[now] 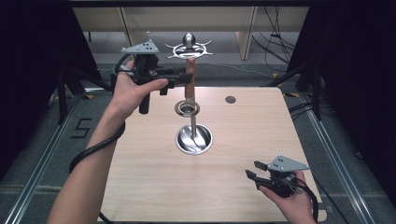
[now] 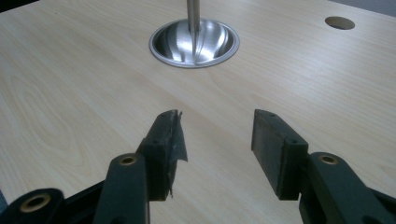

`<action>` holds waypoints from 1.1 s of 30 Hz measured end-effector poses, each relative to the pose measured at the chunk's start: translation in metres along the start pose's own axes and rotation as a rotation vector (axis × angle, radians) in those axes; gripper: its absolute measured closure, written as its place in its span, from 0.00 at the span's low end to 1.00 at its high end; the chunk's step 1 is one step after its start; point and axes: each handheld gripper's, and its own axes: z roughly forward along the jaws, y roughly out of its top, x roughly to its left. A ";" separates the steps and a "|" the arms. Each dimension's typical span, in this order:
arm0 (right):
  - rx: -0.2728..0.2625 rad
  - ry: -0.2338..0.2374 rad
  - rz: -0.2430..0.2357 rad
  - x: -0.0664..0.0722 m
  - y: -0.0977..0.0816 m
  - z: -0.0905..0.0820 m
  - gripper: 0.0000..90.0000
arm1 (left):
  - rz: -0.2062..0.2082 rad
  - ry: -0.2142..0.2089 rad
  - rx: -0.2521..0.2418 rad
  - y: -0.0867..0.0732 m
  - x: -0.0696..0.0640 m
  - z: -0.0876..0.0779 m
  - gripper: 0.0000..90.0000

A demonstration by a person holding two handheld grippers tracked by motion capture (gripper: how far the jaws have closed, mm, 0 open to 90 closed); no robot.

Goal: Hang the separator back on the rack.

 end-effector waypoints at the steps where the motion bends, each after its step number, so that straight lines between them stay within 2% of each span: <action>1: 0.000 0.001 -0.013 -0.001 0.000 0.000 0.58 | 0.005 0.014 -0.002 -0.001 -0.001 -0.002 0.73; 5: 0.000 -0.005 0.001 0.000 0.000 -0.001 0.58 | 0.021 0.048 -0.013 -0.005 -0.005 -0.009 0.70; 9: 0.003 -0.001 -0.007 -0.001 0.000 -0.001 0.58 | 0.035 0.099 -0.024 -0.014 -0.010 -0.019 0.67; 15: 0.005 -0.004 -0.009 -0.001 0.000 -0.001 0.58 | 0.044 0.186 -0.026 -0.042 -0.021 -0.036 0.60; 18: -0.001 -0.007 -0.018 -0.001 0.000 0.000 0.57 | 0.046 0.244 -0.030 -0.065 -0.026 -0.047 0.56; 20: -0.005 -0.007 -0.006 0.000 0.000 0.000 0.57 | 0.044 0.282 -0.027 -0.083 -0.027 -0.052 0.53; 22: -0.002 -0.007 -0.009 0.000 0.000 0.000 0.57 | 0.037 0.334 -0.005 -0.103 -0.028 -0.057 0.50; 23: -0.001 -0.005 -0.005 0.001 0.000 0.000 0.57 | 0.030 0.347 0.001 -0.111 -0.028 -0.058 0.49; 26: 0.001 -0.006 -0.013 0.000 0.000 0.001 0.57 | -0.003 0.392 0.021 -0.145 -0.031 -0.061 0.49; 28: 0.007 -0.001 0.002 0.002 -0.001 0.001 0.57 | -0.025 0.415 0.035 -0.167 -0.033 -0.062 0.48; 29: 0.006 -0.002 -0.001 0.001 0.000 0.001 0.57 | -0.059 0.431 0.035 -0.180 -0.037 -0.062 0.47; 32: 0.003 -0.005 -0.007 0.001 -0.001 0.001 0.57 | -0.108 0.468 0.052 -0.207 -0.043 -0.062 0.46; 33: 0.011 -0.004 0.000 0.001 -0.001 0.000 0.57 | -0.109 0.477 0.064 -0.213 -0.043 -0.063 0.46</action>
